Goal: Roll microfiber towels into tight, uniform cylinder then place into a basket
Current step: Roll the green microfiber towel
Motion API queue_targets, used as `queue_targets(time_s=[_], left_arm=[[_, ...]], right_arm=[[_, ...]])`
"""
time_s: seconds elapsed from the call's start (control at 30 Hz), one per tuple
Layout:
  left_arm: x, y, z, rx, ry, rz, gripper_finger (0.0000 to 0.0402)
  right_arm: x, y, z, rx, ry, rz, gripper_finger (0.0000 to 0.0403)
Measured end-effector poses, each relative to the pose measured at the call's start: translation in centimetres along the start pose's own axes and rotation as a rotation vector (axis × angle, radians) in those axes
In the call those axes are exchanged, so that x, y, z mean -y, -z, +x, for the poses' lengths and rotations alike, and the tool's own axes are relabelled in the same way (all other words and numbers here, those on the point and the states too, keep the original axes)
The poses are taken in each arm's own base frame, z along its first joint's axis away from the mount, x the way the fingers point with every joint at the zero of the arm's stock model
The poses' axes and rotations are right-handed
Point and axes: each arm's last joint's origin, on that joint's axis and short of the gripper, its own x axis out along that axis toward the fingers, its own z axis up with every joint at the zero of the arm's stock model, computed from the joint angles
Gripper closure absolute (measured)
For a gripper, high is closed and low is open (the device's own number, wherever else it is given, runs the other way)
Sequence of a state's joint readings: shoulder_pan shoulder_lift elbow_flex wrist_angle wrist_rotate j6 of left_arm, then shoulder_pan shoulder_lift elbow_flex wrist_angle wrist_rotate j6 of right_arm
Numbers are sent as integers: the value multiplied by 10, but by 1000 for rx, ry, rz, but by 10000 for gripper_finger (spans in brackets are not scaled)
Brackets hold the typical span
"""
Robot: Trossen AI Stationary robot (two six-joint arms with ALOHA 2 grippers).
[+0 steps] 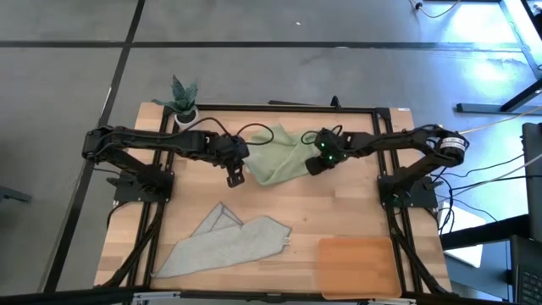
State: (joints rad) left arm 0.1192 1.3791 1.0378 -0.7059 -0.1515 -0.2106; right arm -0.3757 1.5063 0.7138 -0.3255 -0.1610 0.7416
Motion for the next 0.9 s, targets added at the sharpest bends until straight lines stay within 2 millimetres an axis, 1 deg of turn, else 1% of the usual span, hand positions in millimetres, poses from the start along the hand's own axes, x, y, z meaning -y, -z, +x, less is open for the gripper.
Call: queue_targets(time_s=[0.1, 0.3, 0.5, 0.67, 0.8, 0.9], left_arm=[[-1, -2, -4, -1, -20, -23, 402], [-3, -18, -26, 23, -96, -23, 402], [-7, -39, -61, 85, -177, -40, 402], [-11, -58, -98, 191, -252, -83, 402], [-15, -70, -122, 275, -309, -111, 402], [-17, -75, -138, 320, -328, -119, 402]], right_arm=[[-11, -9, -15, 17, -8, -25, 401], [-37, -30, -58, 111, 8, -131, 401], [-62, -50, -106, 233, 61, -246, 402], [-83, -66, -147, 366, 84, -342, 402], [-93, -74, -174, 445, 108, -416, 402], [-98, -77, -189, 493, 131, -462, 402]])
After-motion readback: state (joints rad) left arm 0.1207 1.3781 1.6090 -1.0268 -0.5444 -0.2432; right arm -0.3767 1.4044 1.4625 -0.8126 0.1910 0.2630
